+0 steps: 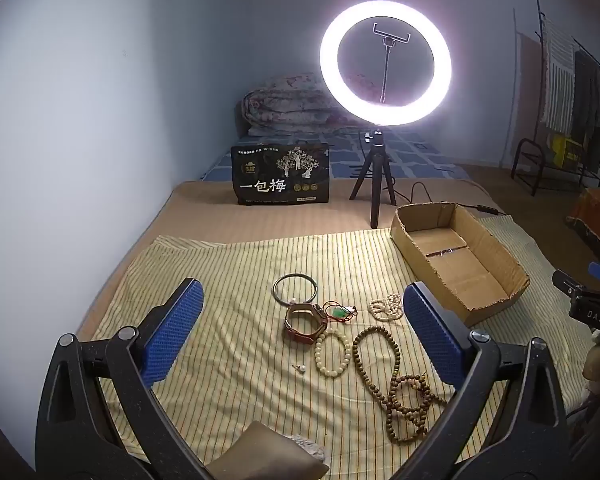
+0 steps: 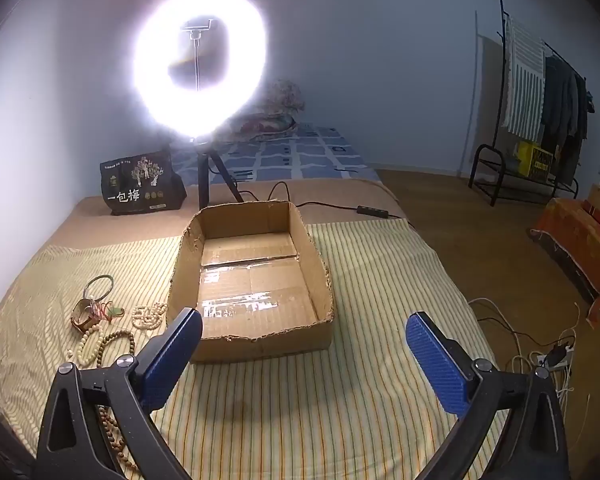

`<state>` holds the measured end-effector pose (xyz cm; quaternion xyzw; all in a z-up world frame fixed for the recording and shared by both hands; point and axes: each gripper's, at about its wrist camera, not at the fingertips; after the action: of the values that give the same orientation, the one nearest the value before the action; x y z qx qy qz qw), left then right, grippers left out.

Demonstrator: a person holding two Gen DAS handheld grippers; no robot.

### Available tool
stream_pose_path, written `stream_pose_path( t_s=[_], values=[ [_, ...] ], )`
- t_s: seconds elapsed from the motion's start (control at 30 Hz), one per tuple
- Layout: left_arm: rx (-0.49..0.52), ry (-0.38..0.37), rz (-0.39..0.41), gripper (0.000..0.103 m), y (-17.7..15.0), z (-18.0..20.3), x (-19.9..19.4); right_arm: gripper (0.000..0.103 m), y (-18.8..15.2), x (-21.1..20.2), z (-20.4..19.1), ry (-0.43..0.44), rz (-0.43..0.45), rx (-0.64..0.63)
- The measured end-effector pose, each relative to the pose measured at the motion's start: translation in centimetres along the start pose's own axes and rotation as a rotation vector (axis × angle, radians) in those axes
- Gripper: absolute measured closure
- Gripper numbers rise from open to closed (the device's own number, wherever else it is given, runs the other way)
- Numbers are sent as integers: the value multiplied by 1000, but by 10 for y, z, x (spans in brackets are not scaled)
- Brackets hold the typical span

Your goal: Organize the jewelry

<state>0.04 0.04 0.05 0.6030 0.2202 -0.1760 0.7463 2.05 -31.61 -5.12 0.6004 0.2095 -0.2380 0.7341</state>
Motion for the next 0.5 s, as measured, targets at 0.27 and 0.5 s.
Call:
stream_pose_path(
  t_s=[0.27,0.5],
  values=[
    [22,5,12,1,-4,2,0,0,1,3,0,5,-21,3],
    [19,1,8,1,-3,2,0,0,-1,3,2,3,-9,19]
  ],
)
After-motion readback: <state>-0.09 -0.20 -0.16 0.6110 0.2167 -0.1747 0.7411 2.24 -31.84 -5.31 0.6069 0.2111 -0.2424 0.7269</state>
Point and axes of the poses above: each gripper's, at about its wrist camera, not at the fingertips, and x roughly the way its jaws point, z to its right, y to its top, and after that the axes turned 13 degrees about -x, right-handed
